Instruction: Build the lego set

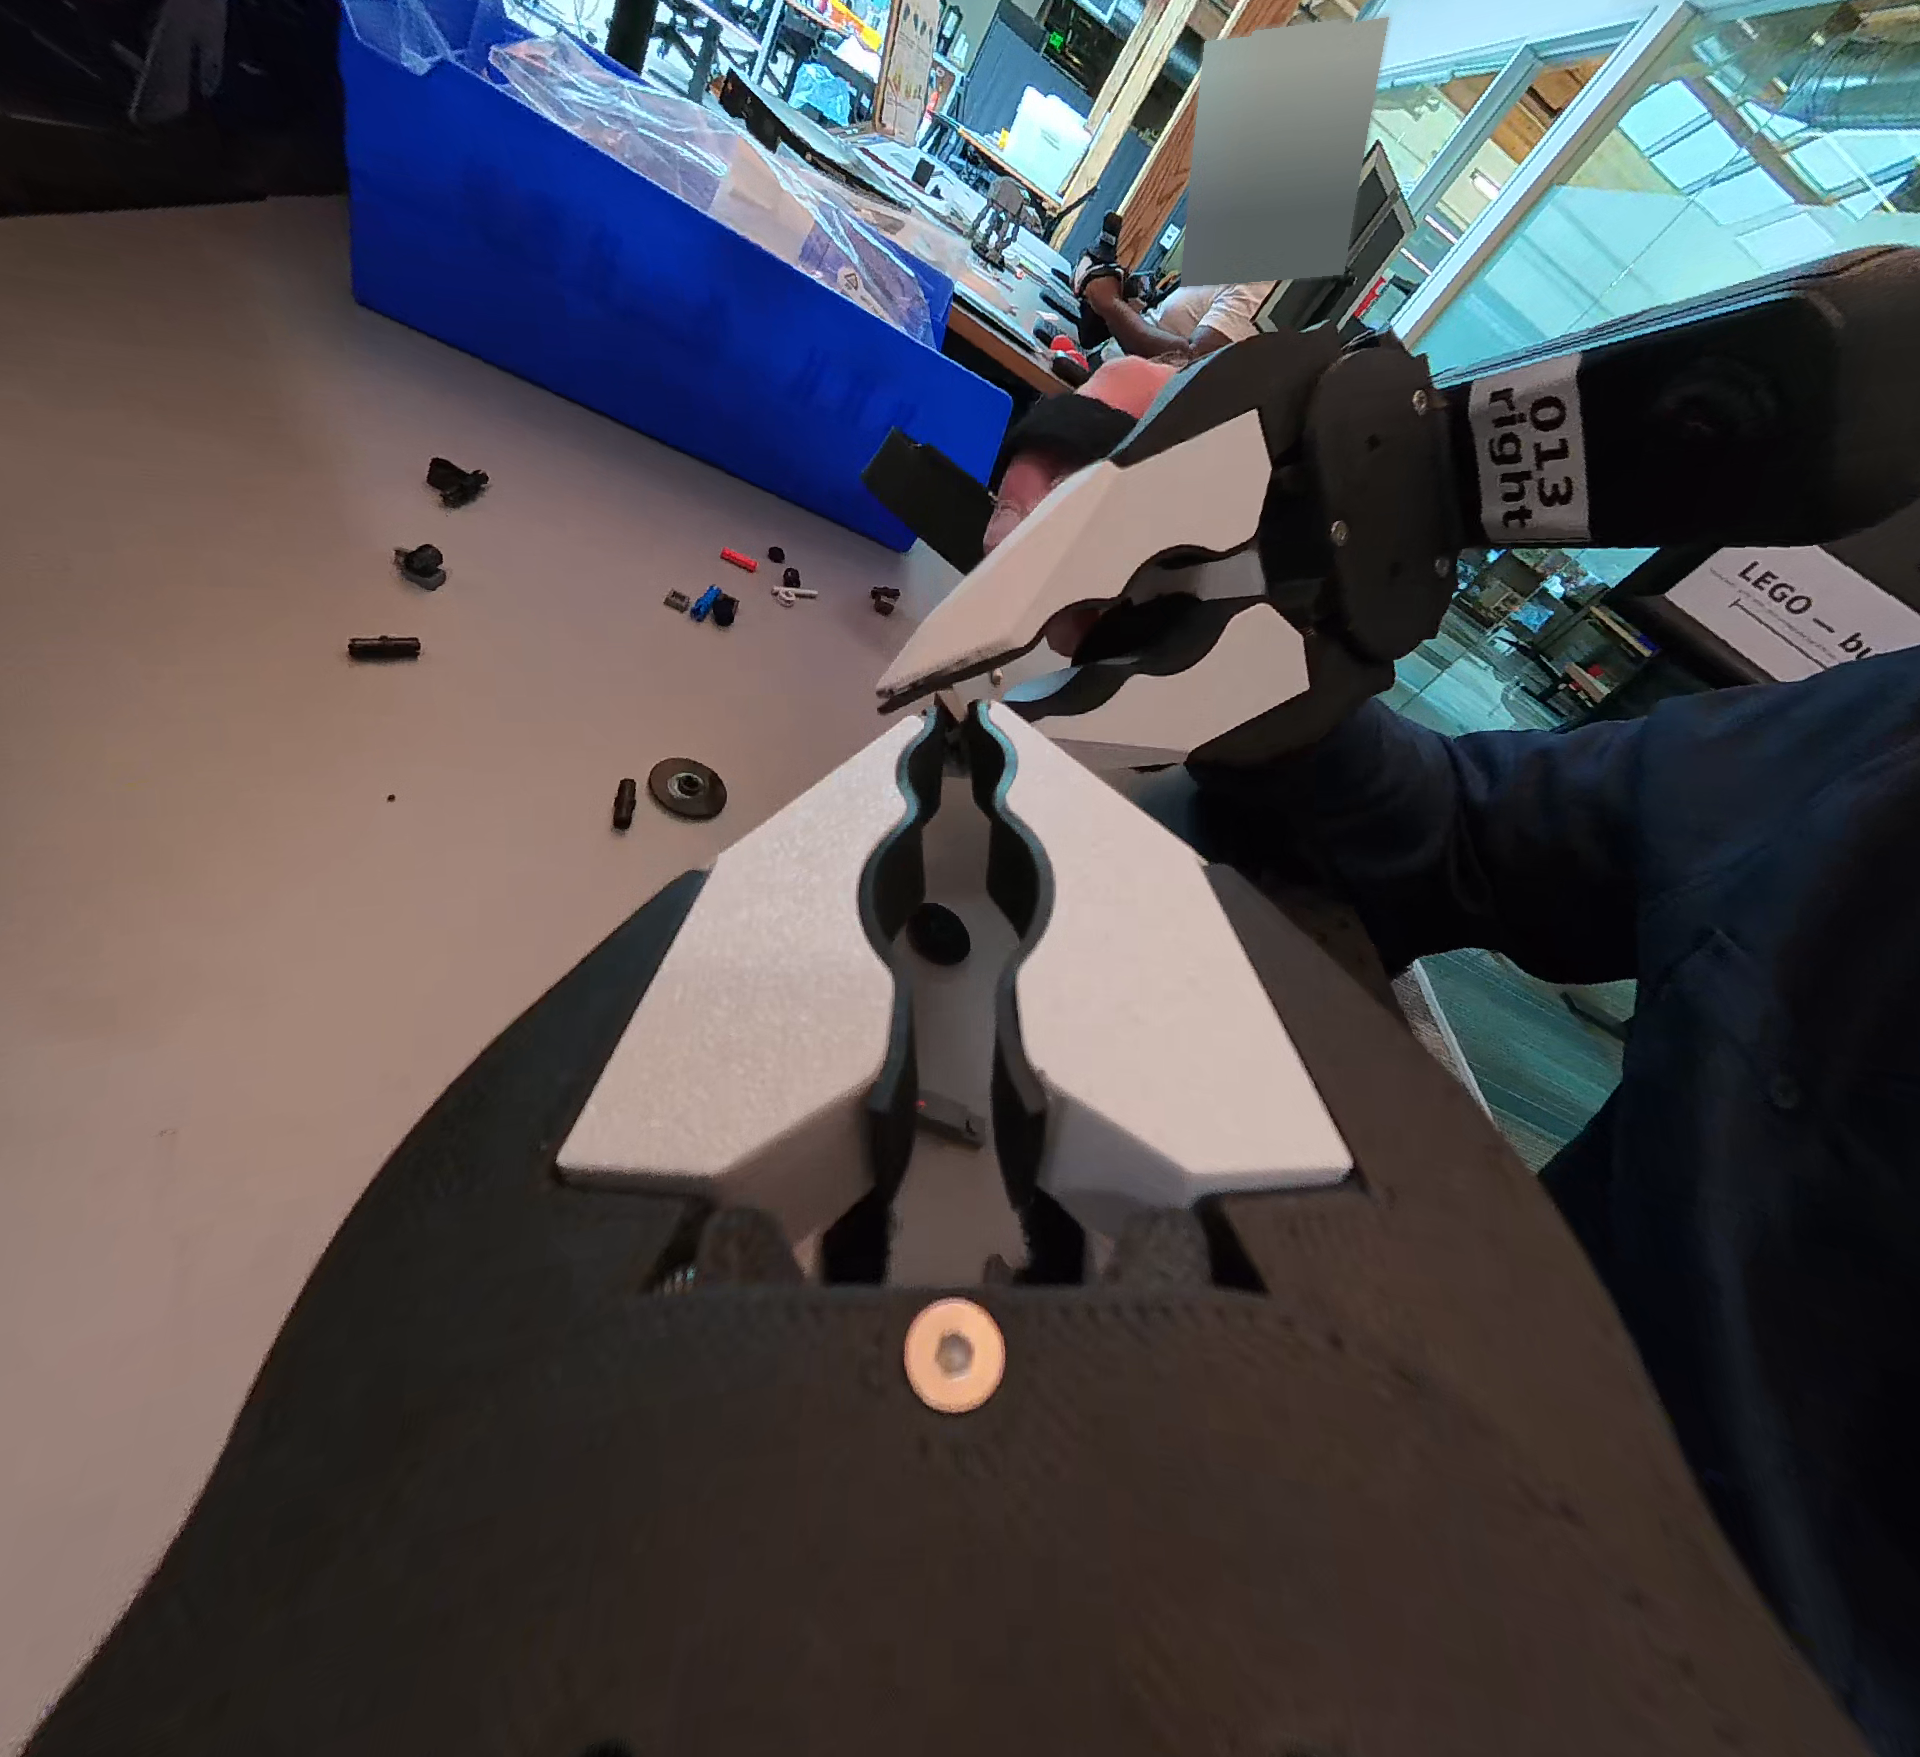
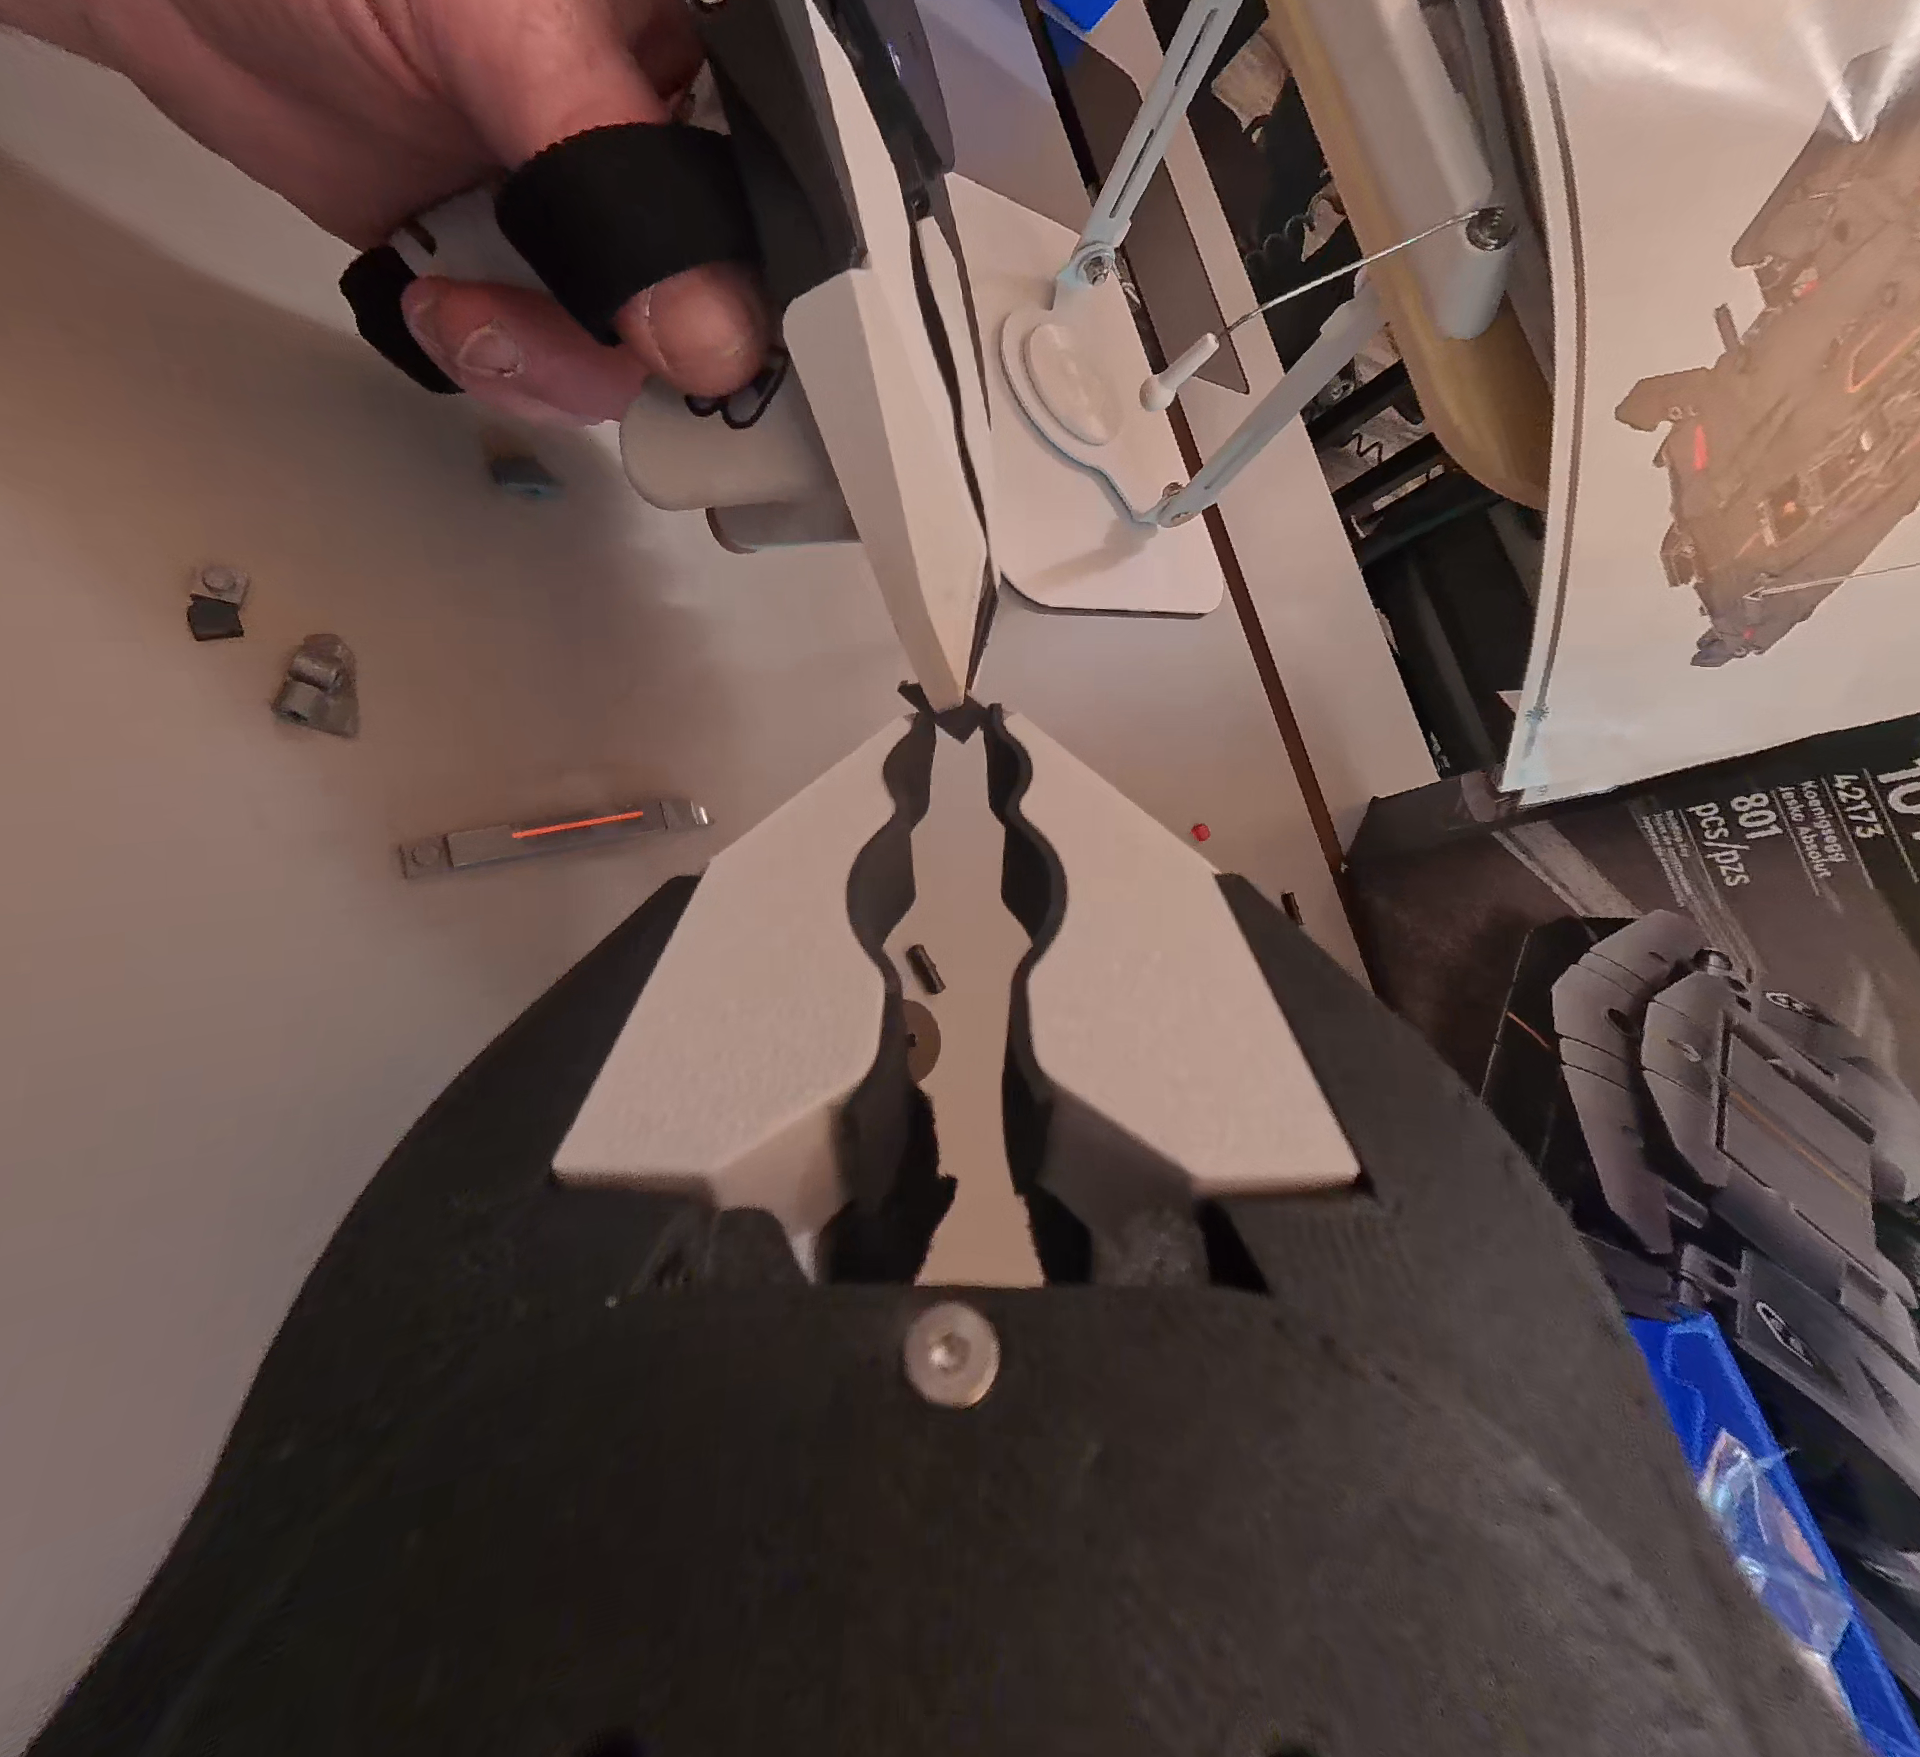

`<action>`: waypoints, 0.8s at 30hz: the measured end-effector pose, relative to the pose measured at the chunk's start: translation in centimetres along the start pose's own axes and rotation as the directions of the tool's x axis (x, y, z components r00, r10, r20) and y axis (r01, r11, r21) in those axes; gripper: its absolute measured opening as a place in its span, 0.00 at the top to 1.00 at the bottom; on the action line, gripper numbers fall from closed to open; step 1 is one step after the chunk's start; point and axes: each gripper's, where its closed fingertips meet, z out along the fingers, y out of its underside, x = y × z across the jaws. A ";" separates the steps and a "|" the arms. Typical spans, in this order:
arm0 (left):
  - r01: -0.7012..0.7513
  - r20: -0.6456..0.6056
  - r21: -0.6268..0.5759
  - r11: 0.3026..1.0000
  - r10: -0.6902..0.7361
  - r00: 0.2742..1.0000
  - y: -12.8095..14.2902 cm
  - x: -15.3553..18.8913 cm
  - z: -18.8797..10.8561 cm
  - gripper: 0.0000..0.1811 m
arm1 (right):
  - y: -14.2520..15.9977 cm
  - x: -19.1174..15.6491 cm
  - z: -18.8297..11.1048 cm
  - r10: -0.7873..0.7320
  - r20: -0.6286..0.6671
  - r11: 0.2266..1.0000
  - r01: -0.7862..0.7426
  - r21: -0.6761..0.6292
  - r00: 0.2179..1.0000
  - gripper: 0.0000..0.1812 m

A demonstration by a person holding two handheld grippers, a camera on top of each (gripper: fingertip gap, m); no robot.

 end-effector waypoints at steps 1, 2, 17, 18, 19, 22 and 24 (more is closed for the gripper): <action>0.005 -0.001 -0.002 1.000 -0.005 1.000 0.1 0.0 0.0 0.99 | 0.0 0.0 0.0 0.001 0.003 1.000 -0.001 0.000 1.000 0.95; 0.008 -0.002 -0.004 1.000 -0.008 1.000 0.1 0.0 0.0 0.99 | 0.1 -0.1 0.0 0.003 0.007 1.000 -0.003 0.000 1.000 0.95; 0.022 0.025 -0.052 0.998 -0.020 0.999 0.7 -0.5 -0.4 0.99 | 0.3 -0.1 -0.2 0.039 0.051 0.999 -0.040 0.016 0.998 0.95; 0.030 0.020 -0.034 0.999 -0.029 0.999 0.5 -0.5 -0.5 0.99 | 0.5 0.0 -0.2 0.043 0.048 0.999 -0.044 0.011 0.998 0.95; 0.038 0.016 -0.022 0.999 -0.037 0.999 0.3 -0.5 -0.6 0.99 | 0.6 0.1 -0.2 0.045 0.046 0.999 -0.046 0.004 0.998 0.94; 0.052 0.004 0.000 0.999 -0.052 0.999 0.1 -0.5 -0.7 0.99 | 0.6 -0.1 0.0 0.055 0.056 0.998 -0.056 0.006 0.997 0.92; 0.051 0.007 -0.002 0.999 -0.051 0.999 0.2 -0.6 -0.5 0.99 | 0.3 -0.3 0.1 0.059 0.060 0.998 -0.060 0.015 0.996 0.90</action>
